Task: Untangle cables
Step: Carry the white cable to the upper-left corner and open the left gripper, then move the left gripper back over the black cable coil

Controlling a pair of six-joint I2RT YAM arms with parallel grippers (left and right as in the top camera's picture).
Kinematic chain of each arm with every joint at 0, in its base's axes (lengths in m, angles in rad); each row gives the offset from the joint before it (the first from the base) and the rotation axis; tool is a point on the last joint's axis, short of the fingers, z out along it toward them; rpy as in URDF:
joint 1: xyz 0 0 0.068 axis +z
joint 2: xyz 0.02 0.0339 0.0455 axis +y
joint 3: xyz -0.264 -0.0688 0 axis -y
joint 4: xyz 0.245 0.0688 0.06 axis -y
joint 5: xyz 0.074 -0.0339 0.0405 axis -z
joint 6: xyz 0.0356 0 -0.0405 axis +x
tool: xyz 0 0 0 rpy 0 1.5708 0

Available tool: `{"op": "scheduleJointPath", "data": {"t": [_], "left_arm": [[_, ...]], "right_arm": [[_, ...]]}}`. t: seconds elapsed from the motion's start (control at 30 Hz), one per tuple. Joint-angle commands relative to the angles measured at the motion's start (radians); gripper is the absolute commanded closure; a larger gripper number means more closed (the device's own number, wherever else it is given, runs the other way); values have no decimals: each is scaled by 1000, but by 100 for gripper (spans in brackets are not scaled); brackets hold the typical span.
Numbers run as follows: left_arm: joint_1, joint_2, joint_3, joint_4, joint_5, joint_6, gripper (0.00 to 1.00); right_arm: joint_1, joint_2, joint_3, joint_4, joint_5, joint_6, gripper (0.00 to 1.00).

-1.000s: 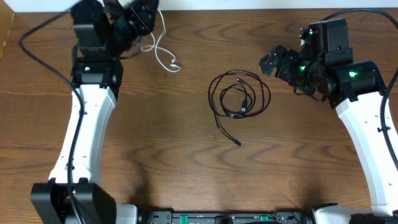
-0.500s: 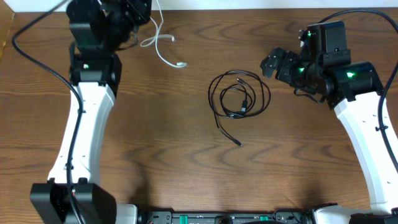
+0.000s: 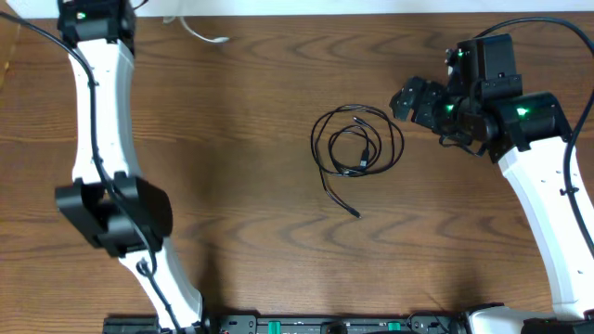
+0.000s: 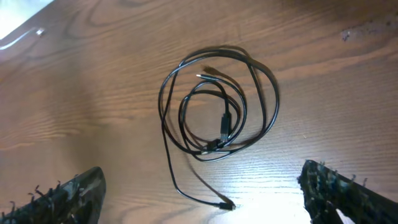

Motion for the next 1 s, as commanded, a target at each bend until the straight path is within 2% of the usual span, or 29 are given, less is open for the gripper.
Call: {"op": "scheduleJointPath", "data": {"t": [0.0, 0.1, 0.2, 0.27, 0.3, 0.37, 0.4, 0.67, 0.77, 0.9, 0.97], "left_arm": [[63, 63, 26, 26, -134, 55, 92], [100, 107, 26, 72, -171, 137, 93], [142, 145, 26, 73, -267, 283, 92], [165, 156, 26, 42, -308, 352, 83], [180, 163, 26, 13, -325, 374, 65], [203, 173, 26, -38, -334, 415, 11], [216, 178, 25, -74, -334, 435, 3], [284, 187, 21, -278, -328, 459, 2], [286, 187, 21, -349, -256, 459, 2], [281, 187, 21, -417, -9, 459, 2], [271, 187, 18, -440, 181, 458, 2]], "right_arm": [[2, 6, -4, -5, 15, -16, 5], [3, 6, -4, -10, 14, -16, 6], [15, 6, -4, -15, 15, -16, 6], [21, 6, -4, -15, 15, -16, 7], [25, 6, -4, -16, 15, -16, 7], [29, 6, -4, -15, 15, -16, 6], [29, 6, -4, -14, 15, -16, 6], [35, 6, -4, -12, 15, -16, 4], [35, 6, -5, -21, 14, -16, 2], [35, 6, -11, -31, 15, -16, 1], [35, 6, -26, -29, 18, -16, 1]]}}
